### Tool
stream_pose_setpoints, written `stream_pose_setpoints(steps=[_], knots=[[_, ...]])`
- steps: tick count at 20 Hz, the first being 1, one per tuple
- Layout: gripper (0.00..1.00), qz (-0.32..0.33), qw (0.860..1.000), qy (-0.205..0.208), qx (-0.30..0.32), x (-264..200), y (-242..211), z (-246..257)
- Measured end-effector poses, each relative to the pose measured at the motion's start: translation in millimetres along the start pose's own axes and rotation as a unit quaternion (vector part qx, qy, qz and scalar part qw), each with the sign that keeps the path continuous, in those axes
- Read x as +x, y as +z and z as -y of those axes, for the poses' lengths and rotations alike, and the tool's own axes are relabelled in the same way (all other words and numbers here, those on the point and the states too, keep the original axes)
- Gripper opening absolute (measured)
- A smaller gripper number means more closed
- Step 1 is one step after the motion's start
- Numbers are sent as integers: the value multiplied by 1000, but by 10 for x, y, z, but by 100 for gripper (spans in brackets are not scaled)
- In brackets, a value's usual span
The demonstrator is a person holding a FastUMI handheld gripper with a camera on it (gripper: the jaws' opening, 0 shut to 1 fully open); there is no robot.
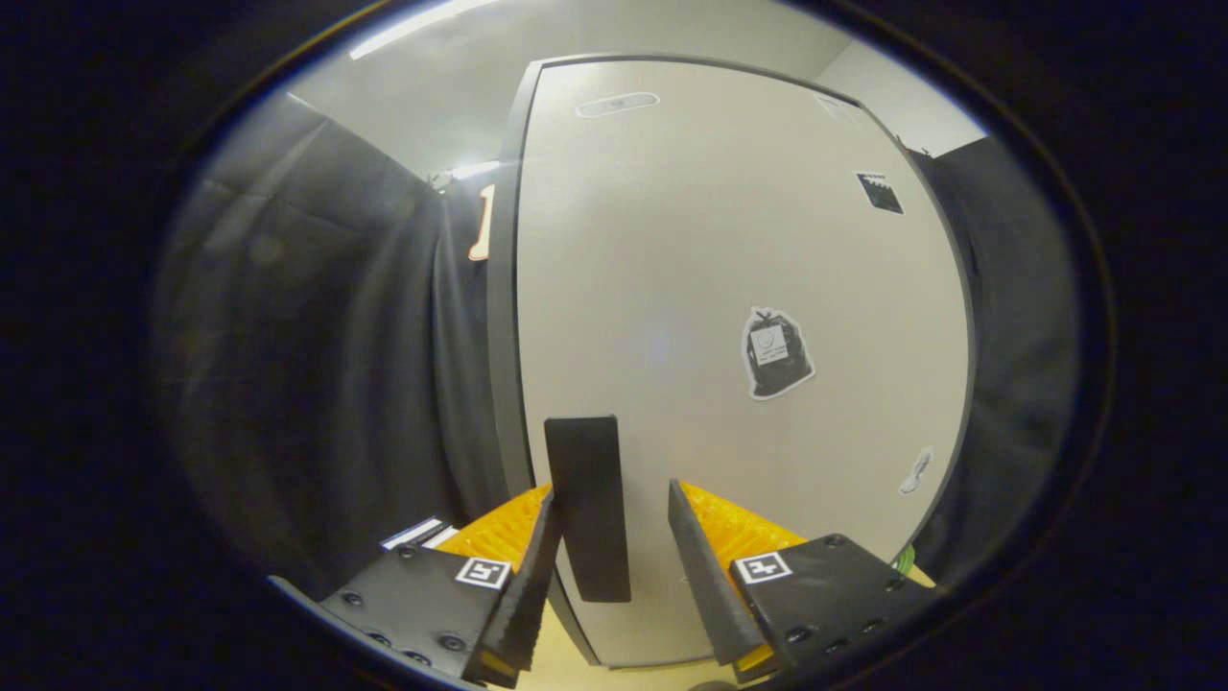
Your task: Open the shoe cabinet door, grab the shoes and put them into the shoe cabinet, then close the shoe cabinet door.
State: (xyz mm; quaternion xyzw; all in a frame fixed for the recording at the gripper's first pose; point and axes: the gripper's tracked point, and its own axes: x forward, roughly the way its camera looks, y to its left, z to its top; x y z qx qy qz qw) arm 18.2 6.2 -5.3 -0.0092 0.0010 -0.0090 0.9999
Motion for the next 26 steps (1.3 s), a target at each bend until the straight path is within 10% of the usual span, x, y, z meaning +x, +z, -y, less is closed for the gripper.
stream_pose_setpoints(steps=[11,26], knots=[[27,-16,1000,8,-2,40,-127,-105],[19,-1,1000,-20,-13,-413,-75,19]])
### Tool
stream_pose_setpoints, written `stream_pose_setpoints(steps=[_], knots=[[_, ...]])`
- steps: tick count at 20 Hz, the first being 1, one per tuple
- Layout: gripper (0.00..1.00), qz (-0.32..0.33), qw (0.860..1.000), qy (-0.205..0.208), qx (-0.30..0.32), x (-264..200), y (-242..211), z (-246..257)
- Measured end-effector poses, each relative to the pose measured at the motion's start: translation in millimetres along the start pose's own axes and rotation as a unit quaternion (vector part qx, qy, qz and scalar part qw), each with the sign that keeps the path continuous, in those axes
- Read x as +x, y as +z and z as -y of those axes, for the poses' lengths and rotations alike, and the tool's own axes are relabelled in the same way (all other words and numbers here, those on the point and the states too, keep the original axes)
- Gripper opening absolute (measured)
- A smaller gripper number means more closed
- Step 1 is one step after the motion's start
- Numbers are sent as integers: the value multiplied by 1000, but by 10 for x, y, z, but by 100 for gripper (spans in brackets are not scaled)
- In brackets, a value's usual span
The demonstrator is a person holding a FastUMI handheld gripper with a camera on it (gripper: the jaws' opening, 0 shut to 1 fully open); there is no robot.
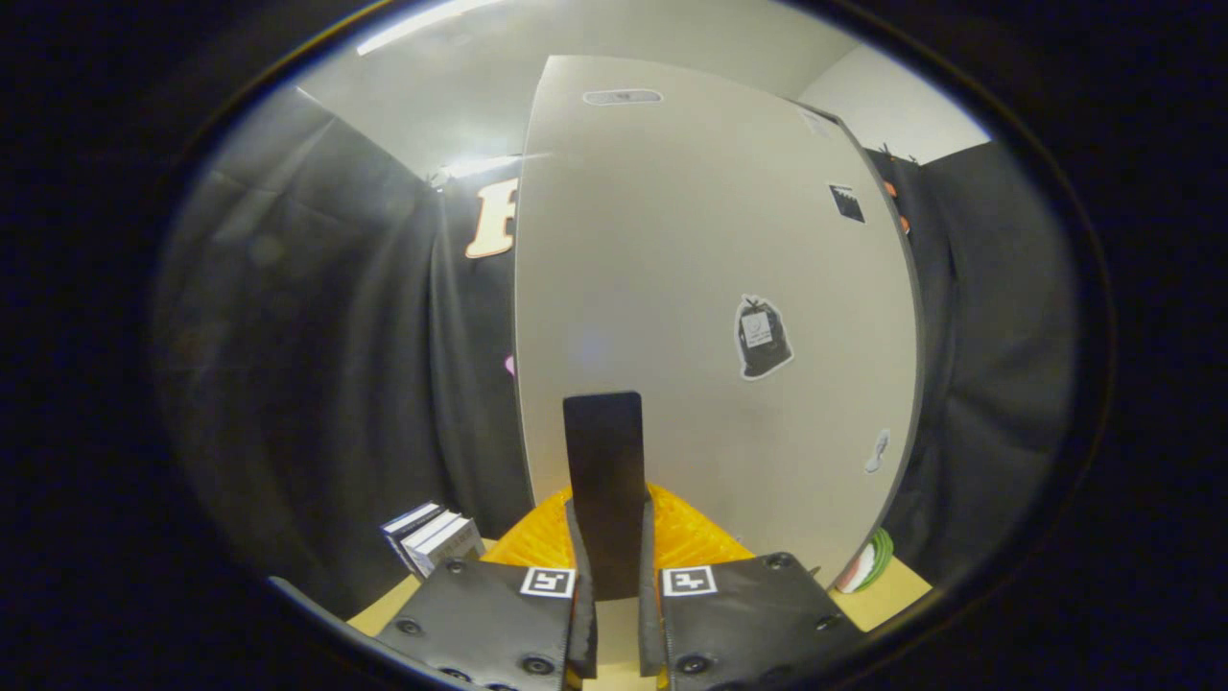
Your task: Open the shoe cabinet door, grab the shoes and put them into the shoe cabinet, then close the shoe cabinet door.
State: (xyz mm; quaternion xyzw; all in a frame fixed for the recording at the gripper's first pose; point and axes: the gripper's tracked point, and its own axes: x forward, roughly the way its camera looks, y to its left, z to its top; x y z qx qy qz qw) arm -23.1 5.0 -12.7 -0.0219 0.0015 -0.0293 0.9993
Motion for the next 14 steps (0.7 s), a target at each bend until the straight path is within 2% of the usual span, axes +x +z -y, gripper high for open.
stream_pose_setpoints(steps=[7,14], knots=[[18,5,1000,3,-3,-210,17,94],[18,2,999,31,-5,-552,55,283]])
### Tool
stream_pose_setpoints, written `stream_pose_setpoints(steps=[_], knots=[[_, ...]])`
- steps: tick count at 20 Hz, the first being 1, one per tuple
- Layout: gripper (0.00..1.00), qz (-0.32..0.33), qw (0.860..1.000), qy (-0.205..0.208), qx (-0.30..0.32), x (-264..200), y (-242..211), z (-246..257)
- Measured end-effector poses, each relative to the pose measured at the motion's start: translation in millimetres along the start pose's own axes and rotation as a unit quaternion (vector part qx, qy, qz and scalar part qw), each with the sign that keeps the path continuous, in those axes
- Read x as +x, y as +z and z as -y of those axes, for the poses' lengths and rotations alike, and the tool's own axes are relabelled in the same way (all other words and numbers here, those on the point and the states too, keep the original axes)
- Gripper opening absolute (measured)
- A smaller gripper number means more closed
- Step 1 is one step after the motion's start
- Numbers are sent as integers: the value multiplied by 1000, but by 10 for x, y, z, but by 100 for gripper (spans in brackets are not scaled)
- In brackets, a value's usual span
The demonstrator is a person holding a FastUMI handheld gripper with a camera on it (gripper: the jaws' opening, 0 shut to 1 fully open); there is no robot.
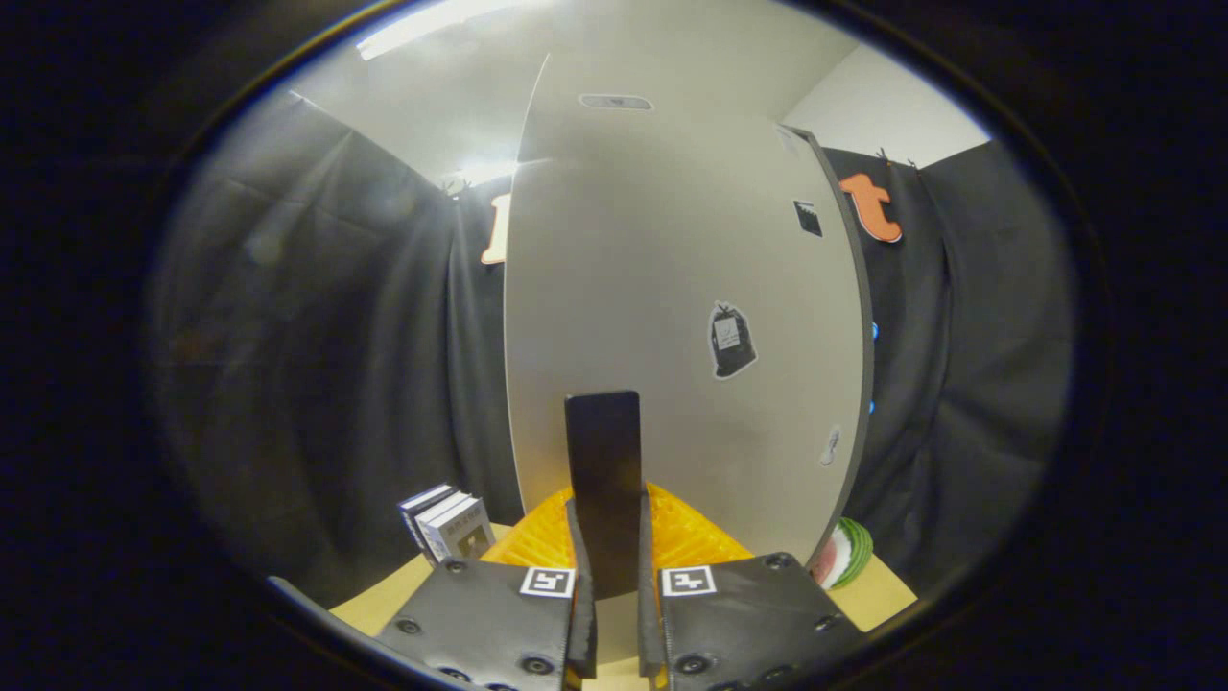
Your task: Open the shoe cabinet door, grab the shoes and put them into the shoe cabinet, then close the shoe cabinet door.
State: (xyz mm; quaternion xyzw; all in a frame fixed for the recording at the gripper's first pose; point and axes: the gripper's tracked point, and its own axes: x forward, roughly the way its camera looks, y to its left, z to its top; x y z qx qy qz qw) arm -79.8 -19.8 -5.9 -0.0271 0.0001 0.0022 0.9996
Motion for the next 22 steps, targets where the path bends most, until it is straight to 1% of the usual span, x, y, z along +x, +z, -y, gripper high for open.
stream_pose_setpoints(steps=[5,12,18,22], knots=[[18,1,1000,13,-5,-243,43,165],[18,-3,1000,10,1,-596,72,496],[17,-1,1000,-6,-1,-841,104,726],[17,4,1000,-28,-12,-905,113,845]])
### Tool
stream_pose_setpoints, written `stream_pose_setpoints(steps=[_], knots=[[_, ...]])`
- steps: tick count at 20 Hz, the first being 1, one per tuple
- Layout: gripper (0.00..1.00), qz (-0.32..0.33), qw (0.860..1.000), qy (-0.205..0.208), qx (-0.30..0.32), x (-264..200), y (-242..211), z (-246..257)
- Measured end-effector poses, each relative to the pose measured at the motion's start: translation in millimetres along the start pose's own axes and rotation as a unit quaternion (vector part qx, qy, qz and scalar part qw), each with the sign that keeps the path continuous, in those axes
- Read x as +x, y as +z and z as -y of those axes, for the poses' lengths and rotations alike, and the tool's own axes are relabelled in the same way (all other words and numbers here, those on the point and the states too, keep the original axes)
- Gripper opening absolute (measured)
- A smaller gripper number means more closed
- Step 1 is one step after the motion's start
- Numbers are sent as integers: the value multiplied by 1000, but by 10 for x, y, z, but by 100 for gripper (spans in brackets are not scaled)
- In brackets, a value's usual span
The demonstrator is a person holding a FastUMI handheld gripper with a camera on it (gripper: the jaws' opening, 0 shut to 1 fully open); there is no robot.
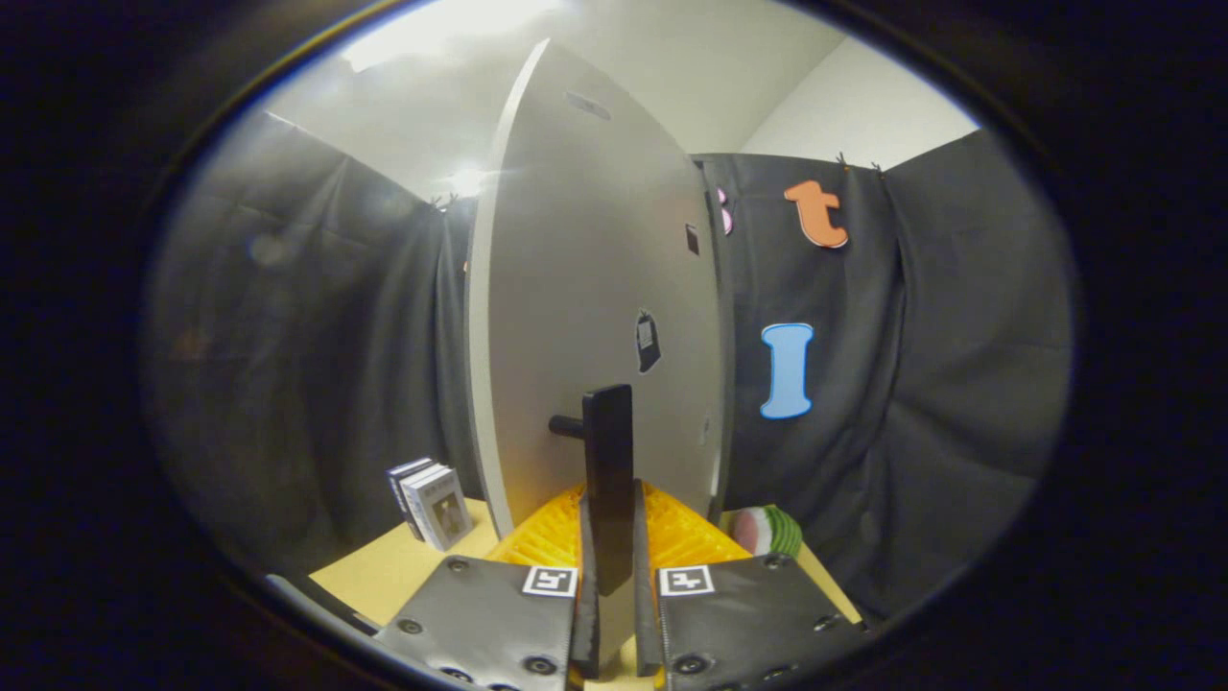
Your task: Open the shoe cabinet door, grab the shoes and put them into the shoe cabinet, then close the shoe cabinet door.
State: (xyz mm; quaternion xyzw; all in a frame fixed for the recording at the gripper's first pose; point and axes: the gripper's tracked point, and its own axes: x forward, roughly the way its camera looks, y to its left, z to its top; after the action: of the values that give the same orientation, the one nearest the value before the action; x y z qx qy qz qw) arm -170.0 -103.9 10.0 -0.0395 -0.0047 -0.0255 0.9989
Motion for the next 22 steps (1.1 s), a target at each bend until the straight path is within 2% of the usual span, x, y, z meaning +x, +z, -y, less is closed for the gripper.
stream_pose_setpoints(steps=[13,22], knots=[[14,4,995,-99,7,-4,-19,379],[8,17,990,-138,17,-26,31,554]])
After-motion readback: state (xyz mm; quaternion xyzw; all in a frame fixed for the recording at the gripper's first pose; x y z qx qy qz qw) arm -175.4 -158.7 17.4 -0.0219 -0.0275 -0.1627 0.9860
